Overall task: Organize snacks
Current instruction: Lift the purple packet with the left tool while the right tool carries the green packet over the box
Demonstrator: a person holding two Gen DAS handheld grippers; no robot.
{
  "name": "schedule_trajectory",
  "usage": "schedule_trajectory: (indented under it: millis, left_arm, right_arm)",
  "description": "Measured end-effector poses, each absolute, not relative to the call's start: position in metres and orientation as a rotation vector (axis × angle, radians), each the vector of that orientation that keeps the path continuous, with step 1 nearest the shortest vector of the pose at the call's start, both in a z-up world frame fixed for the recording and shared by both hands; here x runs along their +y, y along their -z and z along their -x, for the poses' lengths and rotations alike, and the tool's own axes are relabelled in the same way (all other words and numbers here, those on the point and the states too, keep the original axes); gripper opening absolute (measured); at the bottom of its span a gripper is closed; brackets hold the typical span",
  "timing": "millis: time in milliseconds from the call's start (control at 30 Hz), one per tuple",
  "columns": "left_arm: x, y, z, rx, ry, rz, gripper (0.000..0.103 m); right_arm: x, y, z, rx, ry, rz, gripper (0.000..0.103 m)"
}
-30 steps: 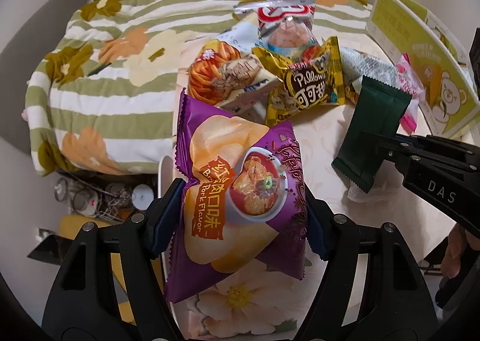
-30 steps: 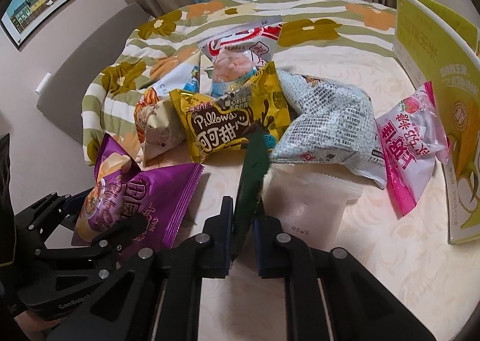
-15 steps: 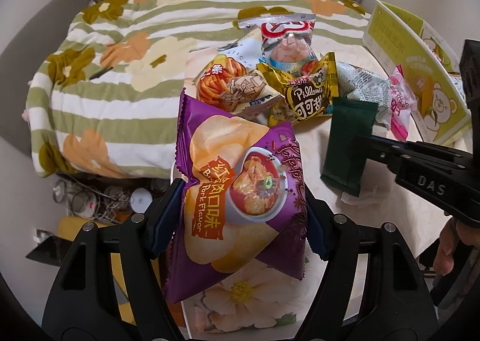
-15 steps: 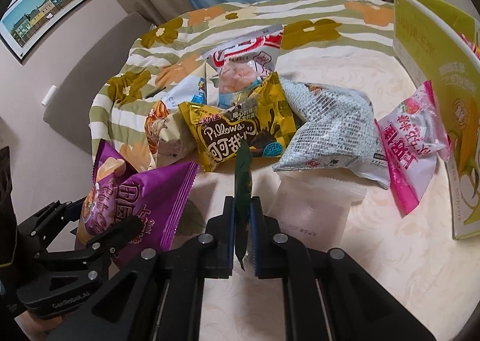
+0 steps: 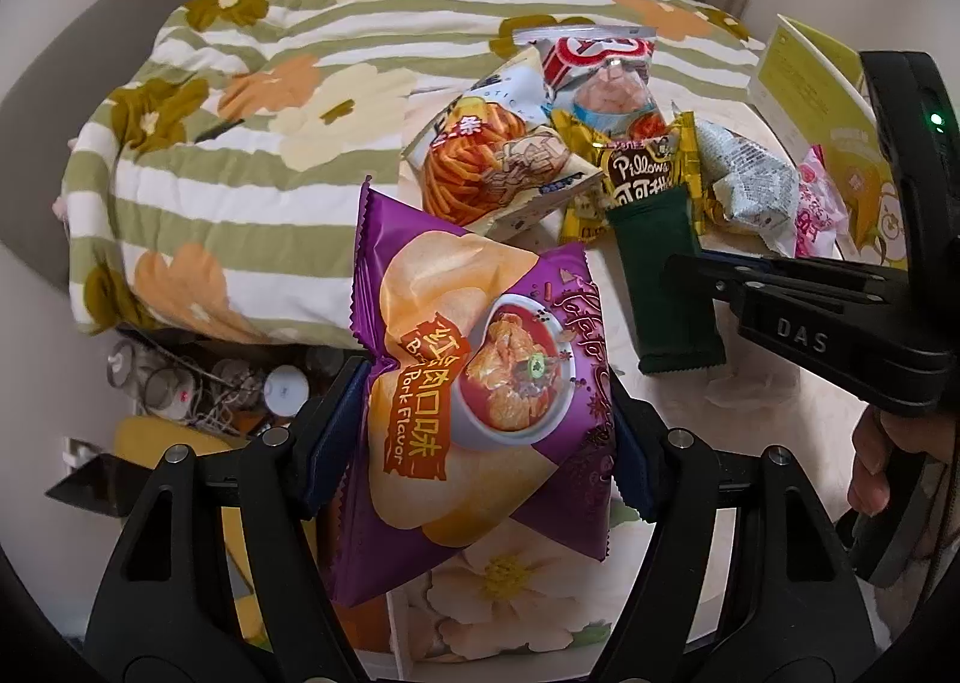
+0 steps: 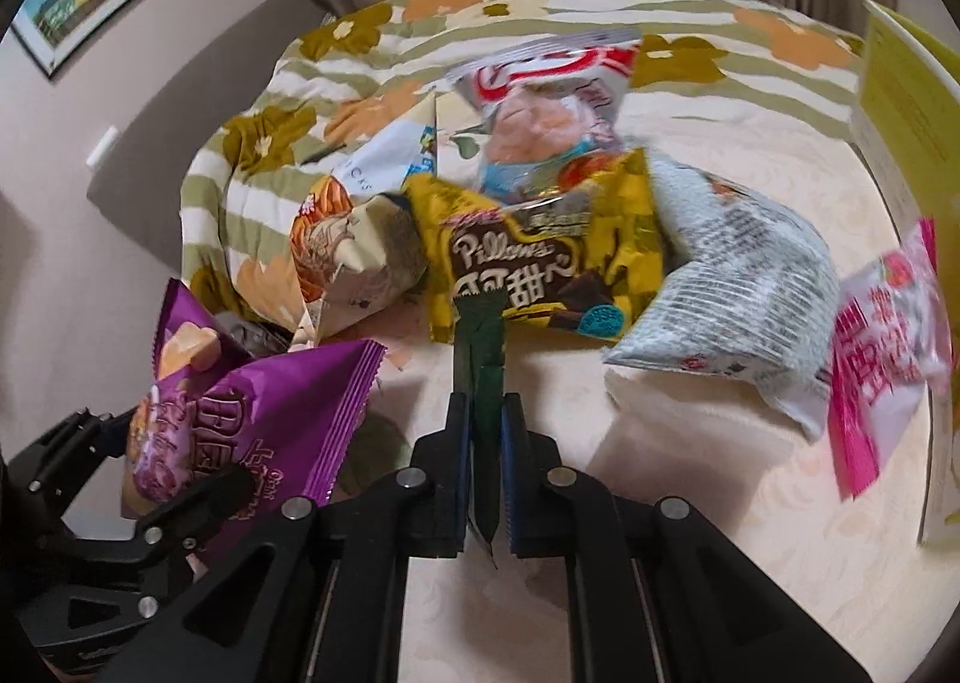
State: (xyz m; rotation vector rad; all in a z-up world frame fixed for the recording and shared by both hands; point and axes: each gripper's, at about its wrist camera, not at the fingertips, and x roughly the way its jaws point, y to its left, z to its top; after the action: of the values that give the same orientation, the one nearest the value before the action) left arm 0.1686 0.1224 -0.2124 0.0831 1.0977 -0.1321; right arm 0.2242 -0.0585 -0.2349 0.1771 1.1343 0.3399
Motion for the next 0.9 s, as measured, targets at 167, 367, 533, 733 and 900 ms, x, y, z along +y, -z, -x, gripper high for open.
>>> schedule_trajectory:
  millis: [167,367,533,733,900]
  left_arm:
    - [0.125,0.209,-0.169,1.094,0.127,-0.074,0.069]
    - [0.128,0.204,-0.170,1.090,0.121,-0.060,0.069]
    - [0.135,0.198,-0.167,1.090,0.105,-0.052,0.069]
    - [0.142,0.198,-0.165,1.093,0.087,-0.046,0.069]
    - [0.144,0.199,-0.163,1.100,0.076,-0.031,0.069]
  right_arm:
    - [-0.055,0.234,-0.231,1.142,-0.385,-0.199,0.009]
    - [-0.059,0.223,-0.230,1.122,-0.386,-0.203,0.009]
    - [-0.061,0.234,-0.231,1.162,-0.415,-0.180,0.021]
    - [-0.043,0.241,-0.229,1.204,-0.552,0.078,0.082]
    - [-0.021,0.252,-0.231,1.204,-0.592,0.323,0.082]
